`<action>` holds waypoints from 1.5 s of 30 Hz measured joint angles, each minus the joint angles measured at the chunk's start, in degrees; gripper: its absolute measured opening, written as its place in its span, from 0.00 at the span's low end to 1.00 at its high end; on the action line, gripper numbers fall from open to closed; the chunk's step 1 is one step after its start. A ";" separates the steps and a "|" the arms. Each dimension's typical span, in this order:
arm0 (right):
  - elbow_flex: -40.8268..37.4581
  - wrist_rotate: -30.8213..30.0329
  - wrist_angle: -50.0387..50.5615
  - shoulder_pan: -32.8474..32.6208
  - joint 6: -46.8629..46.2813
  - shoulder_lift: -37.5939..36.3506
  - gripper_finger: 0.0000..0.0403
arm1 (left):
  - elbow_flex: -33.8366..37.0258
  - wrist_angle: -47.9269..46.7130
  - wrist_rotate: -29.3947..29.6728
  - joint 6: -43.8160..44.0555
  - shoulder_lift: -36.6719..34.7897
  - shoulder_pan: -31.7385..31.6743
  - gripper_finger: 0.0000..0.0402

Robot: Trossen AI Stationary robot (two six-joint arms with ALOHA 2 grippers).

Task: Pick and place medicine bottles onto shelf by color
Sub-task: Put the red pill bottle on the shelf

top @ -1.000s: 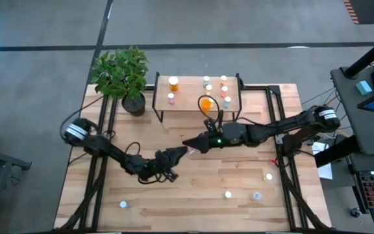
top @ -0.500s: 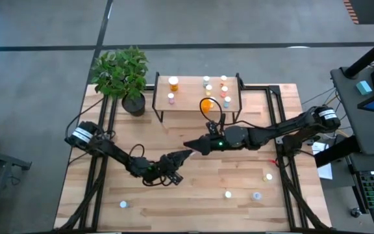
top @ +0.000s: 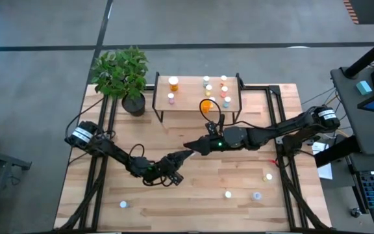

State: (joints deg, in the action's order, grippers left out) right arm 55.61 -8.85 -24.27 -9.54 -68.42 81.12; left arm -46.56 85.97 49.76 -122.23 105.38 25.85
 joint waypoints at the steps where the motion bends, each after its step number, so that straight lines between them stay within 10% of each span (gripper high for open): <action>1: 0.00 -0.02 0.00 0.00 0.01 0.00 0.24 | -0.07 0.02 0.00 0.17 0.00 0.00 0.25; 22: 0.11 -0.22 2.81 1.40 5.06 -3.83 0.48 | -0.29 0.01 0.00 3.29 -0.11 1.58 0.21; 30: 0.13 -0.37 14.04 4.27 21.11 -12.82 0.47 | -1.30 0.17 0.31 30.46 -4.78 0.84 0.21; 37: 0.13 -1.90 22.22 3.44 37.90 -20.23 0.48 | -0.90 -8.27 9.86 71.92 -11.40 -4.50 0.21; 45: 0.13 -1.84 27.53 1.90 46.90 -21.33 0.48 | 0.10 -15.56 13.92 93.43 -8.73 -11.39 0.21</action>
State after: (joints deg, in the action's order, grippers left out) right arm 55.75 -10.69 3.26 -7.64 -21.53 59.79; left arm -46.46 70.41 63.67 -28.80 96.65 14.46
